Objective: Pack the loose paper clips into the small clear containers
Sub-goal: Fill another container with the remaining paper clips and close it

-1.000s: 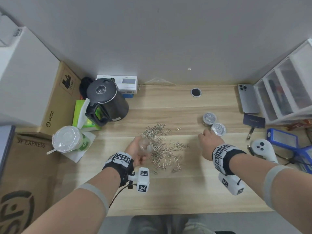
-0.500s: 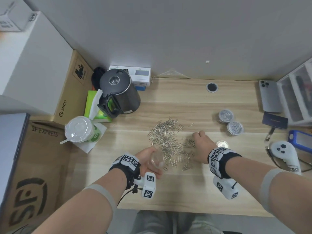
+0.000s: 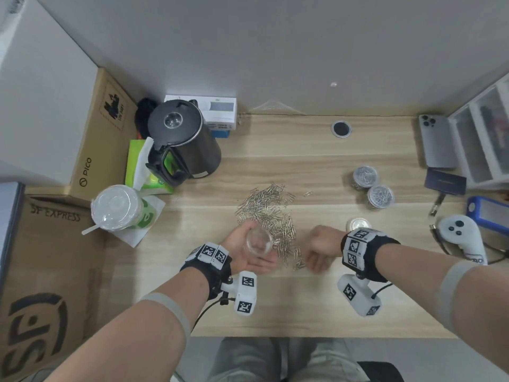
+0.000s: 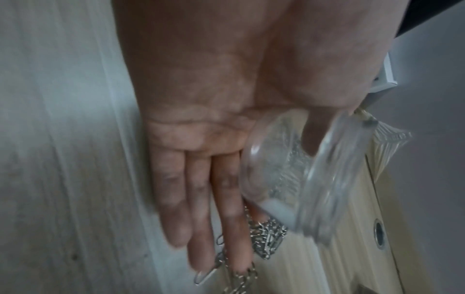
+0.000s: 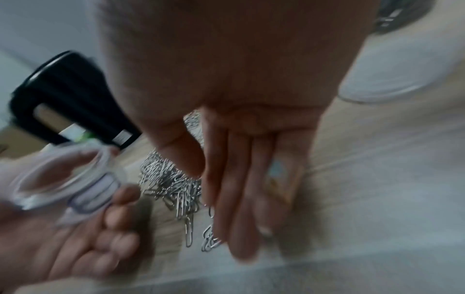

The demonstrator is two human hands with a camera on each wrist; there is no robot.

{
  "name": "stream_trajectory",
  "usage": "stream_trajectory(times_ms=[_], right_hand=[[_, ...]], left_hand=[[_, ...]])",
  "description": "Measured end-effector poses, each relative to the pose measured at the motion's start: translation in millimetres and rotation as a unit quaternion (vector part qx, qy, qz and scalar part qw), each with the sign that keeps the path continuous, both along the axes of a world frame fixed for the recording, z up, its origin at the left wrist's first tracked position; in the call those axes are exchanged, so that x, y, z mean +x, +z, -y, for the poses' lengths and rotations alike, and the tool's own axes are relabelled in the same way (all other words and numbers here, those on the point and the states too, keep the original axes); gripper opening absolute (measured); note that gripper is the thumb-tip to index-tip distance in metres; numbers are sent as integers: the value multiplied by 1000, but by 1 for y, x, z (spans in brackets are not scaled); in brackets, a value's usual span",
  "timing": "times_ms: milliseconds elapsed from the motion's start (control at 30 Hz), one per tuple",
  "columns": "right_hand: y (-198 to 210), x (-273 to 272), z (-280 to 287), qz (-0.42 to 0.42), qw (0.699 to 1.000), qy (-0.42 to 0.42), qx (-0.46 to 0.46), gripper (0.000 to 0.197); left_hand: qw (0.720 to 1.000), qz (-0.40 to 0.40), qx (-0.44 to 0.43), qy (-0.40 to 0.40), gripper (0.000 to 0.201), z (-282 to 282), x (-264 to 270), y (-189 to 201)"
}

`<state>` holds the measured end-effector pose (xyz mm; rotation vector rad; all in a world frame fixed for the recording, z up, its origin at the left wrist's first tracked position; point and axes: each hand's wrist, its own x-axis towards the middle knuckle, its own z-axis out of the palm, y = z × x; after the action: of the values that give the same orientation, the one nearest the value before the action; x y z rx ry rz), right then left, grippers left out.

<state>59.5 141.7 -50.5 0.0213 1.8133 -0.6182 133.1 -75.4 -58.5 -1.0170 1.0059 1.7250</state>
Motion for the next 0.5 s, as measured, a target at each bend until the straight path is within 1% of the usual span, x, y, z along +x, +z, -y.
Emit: stream_trajectory(times_ms=[33,67,133,200,267,333,400,433,500], right_hand=[[1,3,1,80,997,-8,18,23],[-3,5,2,129,991,-10,32,22],[-8,10,9,168,985,-14,37,19],[-10,12,18,176,984,-22,12,16],[-6,11,26,159,987,-30,-10,17],[-8,7,30,117,990,-72,-29,17],[-10,2,29,80,987,-122,-64,16],[-9,-1,28,63,984,-146,-82,17],[-6,-8,25,-3,979,-180,-93,23]], left_hand=[[1000,6,4,-24,61,1,1,2],[999,13,8,-41,60,1,1,4],[997,21,17,-68,58,-3,1,6],[995,16,27,-95,56,-11,-2,6],[993,1,17,-115,60,-18,-7,4],[994,-15,-9,-107,67,-22,-12,2],[997,-31,-28,-60,72,-21,-18,1],[998,-42,-35,-30,71,-19,-20,0],[997,-52,-48,22,65,-12,-23,0]])
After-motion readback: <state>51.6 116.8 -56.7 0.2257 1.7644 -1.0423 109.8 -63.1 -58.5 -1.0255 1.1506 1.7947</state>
